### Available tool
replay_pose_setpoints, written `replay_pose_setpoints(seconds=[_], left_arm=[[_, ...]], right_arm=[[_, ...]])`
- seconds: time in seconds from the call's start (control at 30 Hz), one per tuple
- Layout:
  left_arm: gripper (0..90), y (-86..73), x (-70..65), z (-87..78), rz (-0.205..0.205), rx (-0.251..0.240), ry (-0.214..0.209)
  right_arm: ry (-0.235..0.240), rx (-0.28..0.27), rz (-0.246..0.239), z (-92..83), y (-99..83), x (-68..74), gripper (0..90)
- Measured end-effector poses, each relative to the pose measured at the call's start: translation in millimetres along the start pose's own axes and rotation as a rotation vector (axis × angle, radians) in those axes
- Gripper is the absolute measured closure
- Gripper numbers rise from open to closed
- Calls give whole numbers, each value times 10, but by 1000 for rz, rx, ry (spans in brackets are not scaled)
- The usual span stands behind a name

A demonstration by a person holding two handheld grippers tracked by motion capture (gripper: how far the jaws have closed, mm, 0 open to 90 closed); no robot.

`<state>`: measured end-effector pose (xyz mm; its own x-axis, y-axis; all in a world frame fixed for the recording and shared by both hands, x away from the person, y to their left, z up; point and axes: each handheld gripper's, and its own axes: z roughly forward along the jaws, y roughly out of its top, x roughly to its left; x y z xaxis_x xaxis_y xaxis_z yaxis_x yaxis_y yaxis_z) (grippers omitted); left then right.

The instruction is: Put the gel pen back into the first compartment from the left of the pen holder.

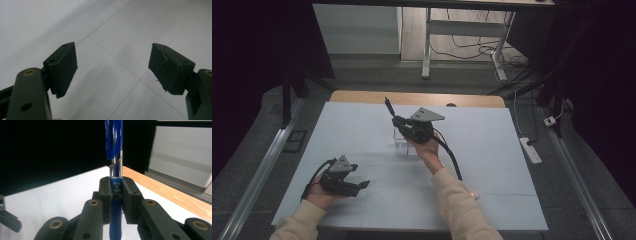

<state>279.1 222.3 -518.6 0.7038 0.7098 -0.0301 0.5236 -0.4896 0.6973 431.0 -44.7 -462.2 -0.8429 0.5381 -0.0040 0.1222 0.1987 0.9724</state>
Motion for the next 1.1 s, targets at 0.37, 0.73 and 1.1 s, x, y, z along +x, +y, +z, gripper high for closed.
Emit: replay_pose_setpoints(seconds=[0.37, 0.73, 1.1], left_arm=[[227, 2, -1, 4, 3, 3, 2], [227, 3, -1, 1, 0, 0, 3], [227, 4, 0, 4, -3, 5, 10]], right_arm=[[-14, 17, 19, -87, 41, -14, 464], [-18, 49, 26, -263, 30, -73, 466], [-46, 91, 11, -605, 20, -170, 466]])
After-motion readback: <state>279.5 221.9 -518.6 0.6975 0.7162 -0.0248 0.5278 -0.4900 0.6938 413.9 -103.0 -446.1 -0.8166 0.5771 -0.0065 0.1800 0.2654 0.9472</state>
